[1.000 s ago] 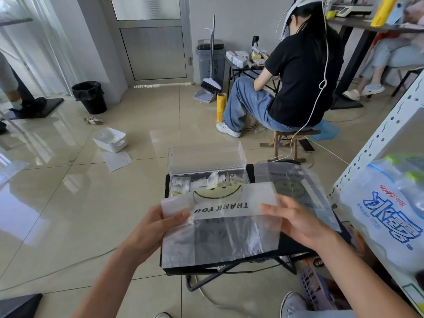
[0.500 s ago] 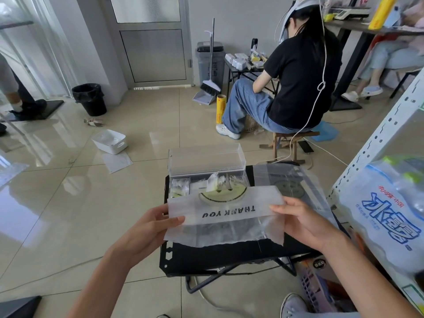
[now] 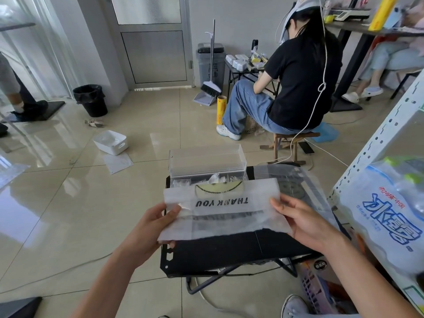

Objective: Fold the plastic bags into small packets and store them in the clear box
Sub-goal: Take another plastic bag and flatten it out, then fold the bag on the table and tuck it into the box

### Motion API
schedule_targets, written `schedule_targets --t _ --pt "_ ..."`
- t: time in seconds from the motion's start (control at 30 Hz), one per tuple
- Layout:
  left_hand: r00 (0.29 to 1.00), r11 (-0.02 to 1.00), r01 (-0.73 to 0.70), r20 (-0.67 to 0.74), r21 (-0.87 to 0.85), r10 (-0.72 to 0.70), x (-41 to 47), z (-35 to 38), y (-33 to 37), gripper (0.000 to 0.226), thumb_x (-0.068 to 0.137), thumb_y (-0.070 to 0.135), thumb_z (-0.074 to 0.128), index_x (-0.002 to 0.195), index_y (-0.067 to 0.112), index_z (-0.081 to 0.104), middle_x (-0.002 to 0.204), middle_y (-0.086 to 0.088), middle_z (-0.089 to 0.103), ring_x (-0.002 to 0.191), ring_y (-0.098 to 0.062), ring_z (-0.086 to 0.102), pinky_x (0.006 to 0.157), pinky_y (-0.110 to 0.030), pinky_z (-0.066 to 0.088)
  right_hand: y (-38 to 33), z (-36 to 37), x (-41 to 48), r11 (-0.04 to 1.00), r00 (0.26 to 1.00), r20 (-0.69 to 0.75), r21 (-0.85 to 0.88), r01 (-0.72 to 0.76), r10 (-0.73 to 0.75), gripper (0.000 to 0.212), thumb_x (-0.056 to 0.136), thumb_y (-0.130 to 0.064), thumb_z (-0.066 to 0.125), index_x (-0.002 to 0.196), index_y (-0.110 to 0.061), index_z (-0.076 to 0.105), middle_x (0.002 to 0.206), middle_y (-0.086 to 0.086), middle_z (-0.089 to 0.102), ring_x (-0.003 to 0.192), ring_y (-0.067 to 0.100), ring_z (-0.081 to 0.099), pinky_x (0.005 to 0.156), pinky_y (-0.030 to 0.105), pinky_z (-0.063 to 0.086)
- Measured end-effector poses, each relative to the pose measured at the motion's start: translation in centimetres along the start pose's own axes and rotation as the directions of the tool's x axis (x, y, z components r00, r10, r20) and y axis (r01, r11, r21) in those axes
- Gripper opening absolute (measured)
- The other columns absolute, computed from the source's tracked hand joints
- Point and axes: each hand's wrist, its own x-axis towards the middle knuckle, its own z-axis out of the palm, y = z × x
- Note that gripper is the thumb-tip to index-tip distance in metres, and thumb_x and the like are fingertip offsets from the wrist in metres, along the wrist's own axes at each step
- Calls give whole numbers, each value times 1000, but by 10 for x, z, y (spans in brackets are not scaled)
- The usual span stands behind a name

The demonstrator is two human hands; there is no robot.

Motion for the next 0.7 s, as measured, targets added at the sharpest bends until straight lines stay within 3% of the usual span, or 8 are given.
schedule_targets --t 0.03,0.1,0.3,0.4,0.5,0.57,0.63,0.7 --pt "1000 1000 11 -5 -29 -12 -1 1 1 34 104 21 55 127 -3 63 84 -13 72 52 -23 62 50 -32 55 -1 -1 0 1000 1000 15 20 2 -2 42 95 -12 61 136 -4 60 122 16 74 101 28 75 70 30 64" --pt "1000 997 21 7 -77 -20 -1 -1 2 34 105 20 54 127 -4 63 82 -13 68 48 -17 54 43 -25 48 -1 -1 -2 1000 1000 28 11 0 -1 48 93 -9 63 140 0 56 116 15 72 88 21 72 59 23 56" --pt "999 985 -2 49 -175 10 2 -5 3 25 104 14 55 123 9 70 85 -9 65 59 -18 49 46 -25 46 1 -5 3 989 998 66 142 -28 19 39 93 -3 63 131 -10 64 116 16 67 83 18 62 55 20 48" --pt "1000 969 -12 8 -248 14 4 -6 3 26 103 6 52 104 15 77 84 -7 66 58 -16 55 46 -26 45 2 -5 4 982 997 70 185 -38 25 40 91 0 62 129 -12 68 106 14 69 72 16 59 54 20 49" --pt "998 982 -28 56 -186 39 5 -11 4 30 99 -3 45 106 9 72 106 -12 65 78 -22 58 61 -31 47 1 -2 3 985 999 30 170 -20 15 30 90 3 61 112 -10 76 96 14 71 72 18 60 54 21 51" --pt "994 980 12 111 -199 11 6 -15 5 25 90 7 49 105 5 70 113 -12 64 86 -23 59 71 -35 45 0 0 3 991 1000 7 134 1 -2 21 88 0 59 95 -7 78 93 14 70 74 19 61 56 24 53" --pt "990 952 71 141 -297 -29 6 -17 6 35 88 21 46 103 0 69 111 -15 65 85 -25 60 74 -38 43 -1 -1 5 997 1000 3 77 15 -16 15 90 -9 56 91 -5 71 94 13 67 82 23 62 67 31 53" --pt "992 958 93 113 -270 -64 8 -16 5 41 94 30 44 101 -1 69 108 -15 68 87 -29 59 76 -40 44 1 -4 8 1000 1000 -9 -5 5 -5 19 90 -18 53 89 -5 67 93 11 67 90 27 61 80 38 47"
